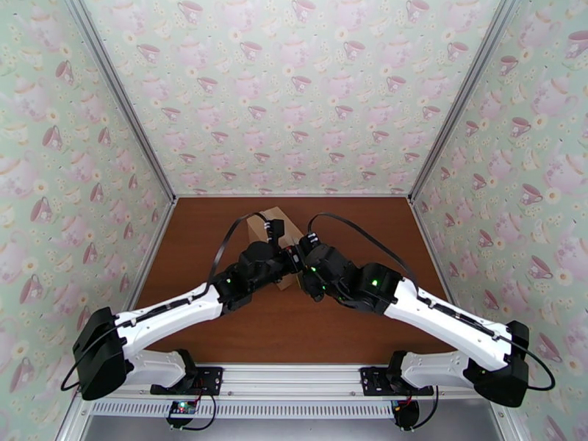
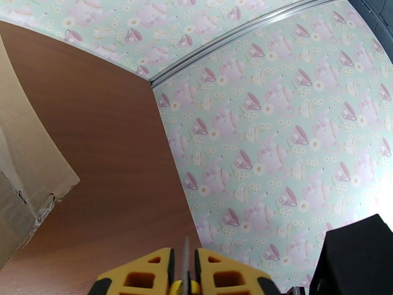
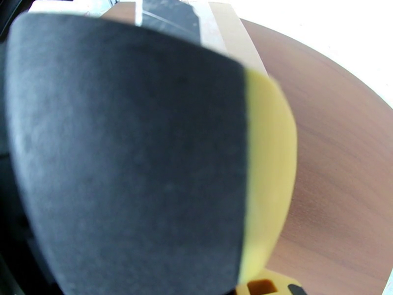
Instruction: Unpack the express box
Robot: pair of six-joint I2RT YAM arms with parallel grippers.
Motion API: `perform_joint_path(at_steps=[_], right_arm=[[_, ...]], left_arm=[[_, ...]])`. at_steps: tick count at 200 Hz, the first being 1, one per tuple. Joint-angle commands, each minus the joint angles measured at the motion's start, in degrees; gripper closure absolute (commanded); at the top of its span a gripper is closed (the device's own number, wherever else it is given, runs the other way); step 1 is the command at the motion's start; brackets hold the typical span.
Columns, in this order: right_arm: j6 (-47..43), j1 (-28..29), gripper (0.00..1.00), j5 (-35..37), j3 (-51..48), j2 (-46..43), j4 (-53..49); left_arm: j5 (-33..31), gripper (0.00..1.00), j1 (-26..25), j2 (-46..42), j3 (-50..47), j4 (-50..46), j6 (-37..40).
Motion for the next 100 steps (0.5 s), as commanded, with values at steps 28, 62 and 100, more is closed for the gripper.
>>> perform_joint_path(at_steps=[28, 62, 100], right_arm=[[-0.3, -0.3, 1.0, 1.2, 1.9, 0.3, 0.0], [-0.4, -0.3, 1.0, 2.2, 2.5, 0.7, -1.3], [-0.4, -0.4, 1.0, 1.7, 3.5, 1.8, -1.7]], left_arm=[[1.6, 0.43, 0.4, -3.4, -1.8, -0.9, -1.8], [0.4, 0.44, 0.4, -6.8, -4.3, -3.5, -2.2], [0.4, 0.48, 0.4, -8.6, -5.9, -4.3, -2.5]])
